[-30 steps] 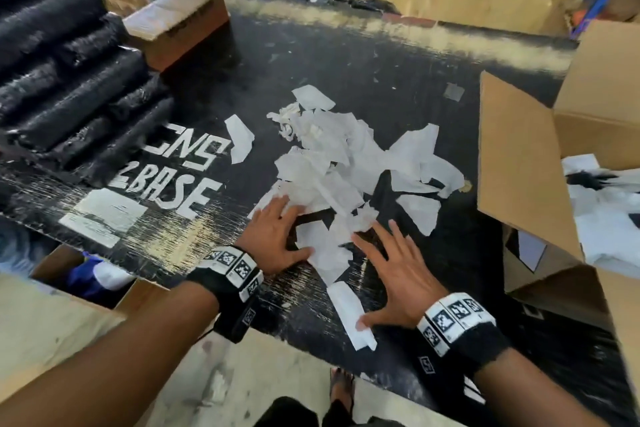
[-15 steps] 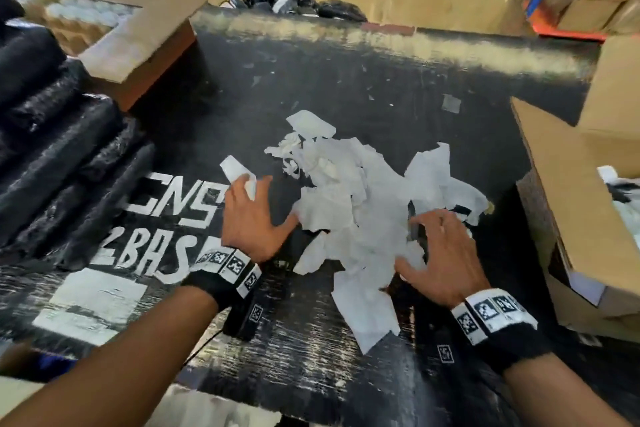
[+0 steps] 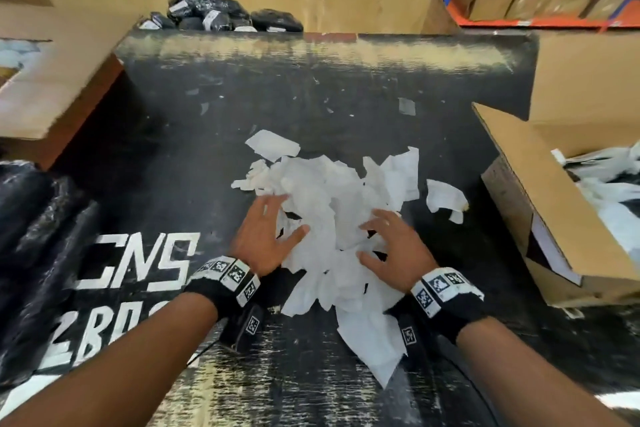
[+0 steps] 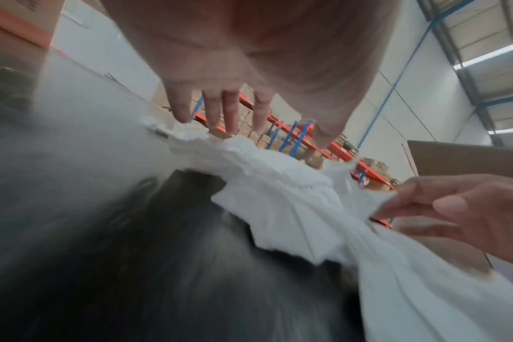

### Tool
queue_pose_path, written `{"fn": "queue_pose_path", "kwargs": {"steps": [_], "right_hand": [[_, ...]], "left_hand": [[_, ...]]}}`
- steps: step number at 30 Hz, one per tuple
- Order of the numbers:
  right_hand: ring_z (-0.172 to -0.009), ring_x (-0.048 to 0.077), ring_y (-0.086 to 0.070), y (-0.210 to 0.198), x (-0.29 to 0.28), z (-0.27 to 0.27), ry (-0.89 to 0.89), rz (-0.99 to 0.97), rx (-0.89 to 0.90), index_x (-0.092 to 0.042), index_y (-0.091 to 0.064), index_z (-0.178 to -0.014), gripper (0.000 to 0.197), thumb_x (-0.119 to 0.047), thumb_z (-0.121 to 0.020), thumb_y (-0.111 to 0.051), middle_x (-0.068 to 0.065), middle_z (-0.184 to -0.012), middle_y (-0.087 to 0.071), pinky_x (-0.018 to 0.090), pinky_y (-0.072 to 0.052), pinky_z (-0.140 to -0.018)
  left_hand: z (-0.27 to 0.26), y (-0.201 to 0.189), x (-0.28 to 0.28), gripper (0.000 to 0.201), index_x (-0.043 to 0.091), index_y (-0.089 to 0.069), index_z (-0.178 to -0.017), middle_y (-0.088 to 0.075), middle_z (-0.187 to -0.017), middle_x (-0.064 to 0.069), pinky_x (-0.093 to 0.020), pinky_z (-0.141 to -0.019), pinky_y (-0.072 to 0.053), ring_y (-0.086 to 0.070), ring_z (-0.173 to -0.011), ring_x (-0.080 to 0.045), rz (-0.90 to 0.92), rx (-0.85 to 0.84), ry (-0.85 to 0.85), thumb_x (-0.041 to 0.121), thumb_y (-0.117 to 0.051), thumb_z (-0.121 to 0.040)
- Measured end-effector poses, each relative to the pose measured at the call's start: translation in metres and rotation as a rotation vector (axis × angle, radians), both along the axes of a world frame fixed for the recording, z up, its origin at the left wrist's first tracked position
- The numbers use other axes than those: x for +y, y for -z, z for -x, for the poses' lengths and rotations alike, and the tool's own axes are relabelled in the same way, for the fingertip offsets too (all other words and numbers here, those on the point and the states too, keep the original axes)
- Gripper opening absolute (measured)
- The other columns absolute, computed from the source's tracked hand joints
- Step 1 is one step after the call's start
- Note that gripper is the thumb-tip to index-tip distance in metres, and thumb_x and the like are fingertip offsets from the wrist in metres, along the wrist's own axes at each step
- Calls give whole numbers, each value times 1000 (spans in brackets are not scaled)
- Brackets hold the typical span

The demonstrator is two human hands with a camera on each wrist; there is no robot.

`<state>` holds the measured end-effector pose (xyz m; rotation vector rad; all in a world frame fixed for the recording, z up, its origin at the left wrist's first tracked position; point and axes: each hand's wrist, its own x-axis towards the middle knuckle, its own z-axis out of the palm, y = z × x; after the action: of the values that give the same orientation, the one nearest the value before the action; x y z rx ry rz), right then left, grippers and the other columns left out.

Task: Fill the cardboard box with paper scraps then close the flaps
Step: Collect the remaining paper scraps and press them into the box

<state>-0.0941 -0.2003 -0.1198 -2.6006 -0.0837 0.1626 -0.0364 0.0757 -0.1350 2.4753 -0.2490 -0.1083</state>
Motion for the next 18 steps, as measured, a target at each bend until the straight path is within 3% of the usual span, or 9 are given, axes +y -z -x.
{"fn": "queue_pose_path", "kwargs": {"steps": [2, 4, 6, 9, 11, 13, 15, 18], "right_hand": [[-129, 16, -43, -11, -10, -12, 112, 7, -130, -28, -60, -120, 42, -43, -82, -70, -7, -136, -45, 40, -34, -110], [-125, 20, -44, -17, -28, -28, 286, 32, -155, -26, -57, -120, 44, -42, -82, -71, -4, -132, -44, 41, -38, -106], [-134, 28, -36, -15, -48, -46, 469, 83, -83, -26, -48, -133, 61, -49, -81, -70, 4, -145, -36, 45, -36, -109], [-151, 33, -8, 0, -67, -70, 595, 100, 142, -31, -22, -154, 88, -67, -82, -59, 8, -165, -9, 53, -17, -120], [-152, 34, -8, 8, -65, -82, 540, 63, 229, -32, -14, -157, 98, -78, -78, -49, 8, -166, -8, 53, -15, -121], [-148, 33, -21, 8, -52, -87, 384, 56, 201, -28, -19, -156, 103, -83, -72, -41, 9, -163, -22, 51, -23, -119], [-148, 27, -23, 6, -30, -83, 211, 62, 162, -25, -28, -154, 91, -75, -81, -50, 4, -162, -26, 44, -24, -120], [-151, 19, -19, 6, -10, -73, 58, -9, 128, -31, -33, -152, 78, -63, -86, -61, -3, -163, -23, 38, -20, -122]], "left_hand": [[-17, -5, 5, 68, 27, -46, -140, -40, -137, -2, -44, -101, -50, -48, -127, -22, 10, -151, -143, 64, -63, -85], [-40, -12, 14, 67, 24, -49, -138, -39, -136, -7, -46, -101, -49, -46, -127, -28, -11, -183, -255, 59, -66, -84], [-67, -14, 21, 74, 23, -44, -145, -33, -147, -11, -49, -109, -41, -35, -137, -34, -61, -87, -303, 59, -67, -85], [-103, -1, 23, 91, 27, -30, -156, -15, -164, -14, -55, -120, -27, -16, -151, -39, -72, 106, -316, 68, -64, -83], [-113, 10, 10, 97, 28, -27, -158, -10, -167, -17, -56, -123, -17, -7, -154, -40, -68, 191, -298, 76, -60, -80], [-109, 16, -11, 97, 27, -26, -158, -9, -168, -17, -54, -125, -7, 1, -155, -37, -76, 200, -227, 75, -61, -81], [-93, 18, -33, 97, 25, -25, -159, -7, -169, -12, -54, -125, -9, 2, -156, -32, -20, 202, -104, 71, -63, -82], [-75, 17, -47, 107, 26, -25, -159, -9, -169, -8, -53, -124, -17, -2, -157, -26, 8, 169, 50, 81, -48, -71]]}}
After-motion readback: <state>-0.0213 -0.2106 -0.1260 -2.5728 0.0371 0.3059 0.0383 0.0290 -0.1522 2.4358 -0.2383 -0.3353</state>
